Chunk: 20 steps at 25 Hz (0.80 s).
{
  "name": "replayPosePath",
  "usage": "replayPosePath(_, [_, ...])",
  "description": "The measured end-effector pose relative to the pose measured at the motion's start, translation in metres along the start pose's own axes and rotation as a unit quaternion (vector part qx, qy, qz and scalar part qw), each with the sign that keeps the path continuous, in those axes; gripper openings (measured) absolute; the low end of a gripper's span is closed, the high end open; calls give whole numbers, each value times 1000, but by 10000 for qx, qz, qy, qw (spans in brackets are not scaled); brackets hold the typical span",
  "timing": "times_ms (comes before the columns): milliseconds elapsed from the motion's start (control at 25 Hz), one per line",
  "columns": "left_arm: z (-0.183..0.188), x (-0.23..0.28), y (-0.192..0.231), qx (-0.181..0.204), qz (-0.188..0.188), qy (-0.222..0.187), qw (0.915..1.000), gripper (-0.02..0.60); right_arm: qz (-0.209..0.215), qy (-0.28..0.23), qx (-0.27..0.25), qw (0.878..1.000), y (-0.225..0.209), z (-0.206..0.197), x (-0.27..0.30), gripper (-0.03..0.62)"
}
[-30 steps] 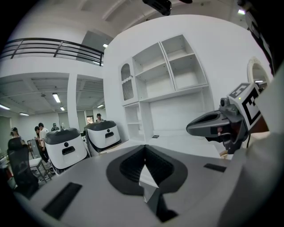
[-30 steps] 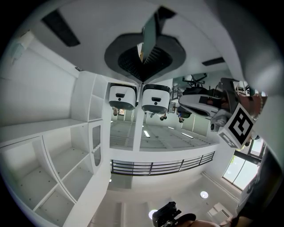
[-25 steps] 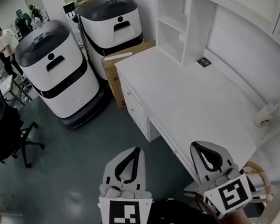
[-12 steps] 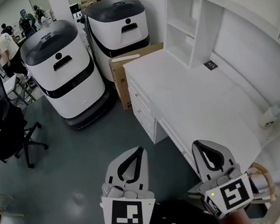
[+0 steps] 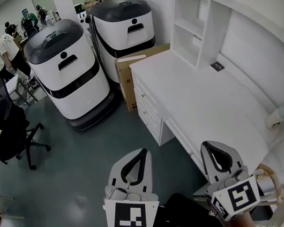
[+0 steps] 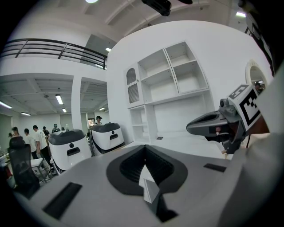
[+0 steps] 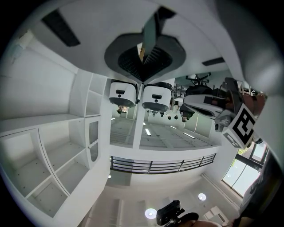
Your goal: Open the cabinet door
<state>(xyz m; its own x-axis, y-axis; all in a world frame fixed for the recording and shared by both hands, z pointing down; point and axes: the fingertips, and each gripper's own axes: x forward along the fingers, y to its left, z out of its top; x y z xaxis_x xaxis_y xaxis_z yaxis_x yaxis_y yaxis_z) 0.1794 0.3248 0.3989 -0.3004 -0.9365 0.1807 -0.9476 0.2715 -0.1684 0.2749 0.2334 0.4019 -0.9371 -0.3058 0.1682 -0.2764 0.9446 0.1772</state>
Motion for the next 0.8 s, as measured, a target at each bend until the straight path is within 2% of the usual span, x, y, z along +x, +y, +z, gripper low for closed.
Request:
replayPosePath(400, [-2, 21, 11, 7, 32, 33, 10000, 0, 33, 19, -2, 10000, -13, -2, 23, 0])
replayPosePath(800, [2, 73, 38, 69, 157, 103, 9998, 0, 294, -52, -44, 9995, -38, 5, 84, 0])
